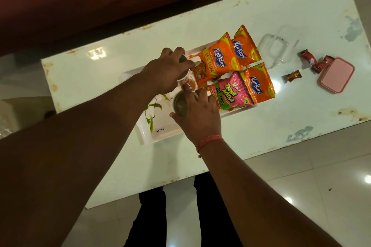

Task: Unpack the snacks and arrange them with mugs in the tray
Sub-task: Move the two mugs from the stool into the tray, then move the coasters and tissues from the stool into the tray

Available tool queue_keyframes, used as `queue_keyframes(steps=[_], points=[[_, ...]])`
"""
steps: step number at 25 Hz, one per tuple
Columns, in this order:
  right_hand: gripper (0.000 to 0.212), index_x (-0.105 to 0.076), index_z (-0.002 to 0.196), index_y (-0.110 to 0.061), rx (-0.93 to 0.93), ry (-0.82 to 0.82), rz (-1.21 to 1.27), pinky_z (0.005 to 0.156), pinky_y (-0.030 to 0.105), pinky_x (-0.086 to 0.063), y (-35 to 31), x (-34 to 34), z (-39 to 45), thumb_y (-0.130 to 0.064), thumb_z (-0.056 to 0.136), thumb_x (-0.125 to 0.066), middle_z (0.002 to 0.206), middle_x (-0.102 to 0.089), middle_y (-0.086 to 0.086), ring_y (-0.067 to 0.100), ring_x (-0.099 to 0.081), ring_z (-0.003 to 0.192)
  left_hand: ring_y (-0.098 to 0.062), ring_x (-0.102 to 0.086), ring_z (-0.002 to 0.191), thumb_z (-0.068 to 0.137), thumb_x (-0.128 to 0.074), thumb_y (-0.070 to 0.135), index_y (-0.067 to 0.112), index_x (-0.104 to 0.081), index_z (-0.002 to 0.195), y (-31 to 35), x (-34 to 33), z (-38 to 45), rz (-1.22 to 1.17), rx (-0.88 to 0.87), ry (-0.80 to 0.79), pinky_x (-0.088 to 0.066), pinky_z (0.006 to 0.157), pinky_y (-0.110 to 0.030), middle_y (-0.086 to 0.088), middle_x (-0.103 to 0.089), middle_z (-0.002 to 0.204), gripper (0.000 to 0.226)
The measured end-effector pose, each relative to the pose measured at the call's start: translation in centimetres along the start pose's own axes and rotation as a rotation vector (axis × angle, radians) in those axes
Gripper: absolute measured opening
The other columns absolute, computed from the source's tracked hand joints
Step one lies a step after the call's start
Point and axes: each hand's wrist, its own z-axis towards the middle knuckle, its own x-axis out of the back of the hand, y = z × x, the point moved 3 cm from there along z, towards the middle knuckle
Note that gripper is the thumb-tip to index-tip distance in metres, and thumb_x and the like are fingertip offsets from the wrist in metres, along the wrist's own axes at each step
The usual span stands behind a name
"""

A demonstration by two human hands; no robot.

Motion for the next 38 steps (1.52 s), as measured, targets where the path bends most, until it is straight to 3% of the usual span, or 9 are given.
queue_keyframes(steps=[6, 9, 12, 16, 21, 27, 31, 35, 38], points=[[0.092, -0.029, 0.151, -0.027, -0.004, 0.005, -0.026, 0.098, 0.047, -0.050, 0.2, 0.5, 0.0, -0.070, 0.077, -0.064, 0.136, -0.049, 0.012, 0.036, -0.050, 0.121, -0.037, -0.038, 0.134, 0.080, -0.079, 0.016, 0.030, -0.039, 0.142, 0.0, -0.3, 0.0, 0.024, -0.011, 0.012, -0.058, 0.087, -0.047, -0.012, -0.034, 0.150, 0.075], [0.095, -0.025, 0.152, -0.027, 0.011, -0.013, -0.056, 0.099, 0.047, -0.050, 0.2, 0.6, 0.0, -0.071, 0.077, -0.063, 0.140, -0.046, 0.013, 0.037, -0.049, 0.124, -0.038, -0.034, 0.139, 0.081, -0.079, 0.017, 0.031, -0.039, 0.144, -0.1, -0.4, 0.1, 0.014, -0.026, 0.011, -0.054, 0.094, -0.049, -0.013, -0.030, 0.154, 0.077], [0.102, -0.023, 0.153, -0.028, 0.009, 0.009, -0.120, 0.096, 0.046, -0.050, 0.3, 1.4, -0.5, -0.074, 0.072, -0.065, 0.146, -0.041, 0.015, 0.039, -0.050, 0.124, -0.041, -0.015, 0.150, 0.082, -0.078, 0.025, 0.037, -0.034, 0.149, -0.5, -0.2, -0.1, 0.026, -0.068, -0.005, -0.034, 0.114, -0.059, -0.013, -0.013, 0.164, 0.081], [0.100, -0.027, 0.151, -0.028, -0.013, 0.084, -0.141, 0.094, 0.046, -0.049, -0.1, 3.0, -1.6, -0.074, 0.071, -0.065, 0.141, -0.043, 0.016, 0.036, -0.050, 0.120, -0.040, -0.008, 0.152, 0.084, -0.072, 0.033, 0.036, -0.040, 0.148, -1.9, 0.2, -2.6, -0.052, -0.087, 0.077, -0.020, 0.118, -0.064, -0.014, -0.011, 0.166, 0.072], [0.097, -0.023, 0.153, -0.027, 0.108, 0.053, -0.178, 0.098, 0.048, -0.046, -6.1, 2.2, -2.0, -0.072, 0.076, -0.061, 0.145, -0.039, 0.012, 0.036, -0.046, 0.124, -0.039, -0.018, 0.150, 0.087, -0.065, 0.021, 0.027, -0.043, 0.146, -6.9, -0.7, -8.9, -0.104, 0.120, 0.173, -0.021, 0.118, -0.063, -0.016, -0.024, 0.161, 0.063], [0.098, -0.019, 0.155, -0.025, 0.235, -0.113, -0.105, 0.098, 0.047, -0.045, -16.4, -3.5, -3.7, -0.070, 0.078, -0.061, 0.151, -0.031, 0.010, 0.036, -0.042, 0.128, -0.036, -0.016, 0.151, 0.093, -0.056, 0.031, 0.032, -0.032, 0.149, -15.4, -3.8, -19.4, -0.097, 0.356, 0.061, -0.017, 0.120, -0.062, -0.012, -0.021, 0.162, 0.061], [0.096, -0.017, 0.155, -0.026, 0.365, -0.242, -0.105, 0.098, 0.047, -0.046, -26.7, -9.6, -6.8, -0.070, 0.081, -0.059, 0.153, -0.027, 0.009, 0.036, -0.042, 0.129, -0.036, -0.025, 0.147, 0.093, -0.057, 0.032, 0.032, -0.033, 0.148, -23.0, -5.9, -30.7, -0.101, 0.536, 0.035, -0.021, 0.118, -0.063, -0.011, -0.029, 0.158, 0.060], [0.088, -0.027, 0.150, -0.024, 0.466, -0.324, -0.052, 0.098, 0.048, -0.048, -35.5, -14.8, -9.9, -0.064, 0.080, -0.064, 0.148, -0.034, 0.010, 0.036, -0.047, 0.124, -0.035, -0.027, 0.146, 0.093, -0.057, 0.030, 0.031, -0.033, 0.149, -28.3, -8.1, -40.4, -0.218, 0.687, 0.063, -0.025, 0.118, -0.058, -0.010, -0.030, 0.158, 0.061], [0.087, -0.029, 0.149, -0.025, 0.476, -0.417, 0.028, 0.104, 0.048, -0.045, -40.3, -18.2, -11.8, -0.060, 0.080, -0.068, 0.148, -0.035, 0.009, 0.035, -0.043, 0.131, -0.033, -0.036, 0.140, 0.095, -0.054, 0.027, 0.028, -0.036, 0.150, -30.5, -10.6, -46.3, -0.536, 0.874, 0.181, -0.039, 0.113, -0.049, -0.009, -0.036, 0.154, 0.057]])
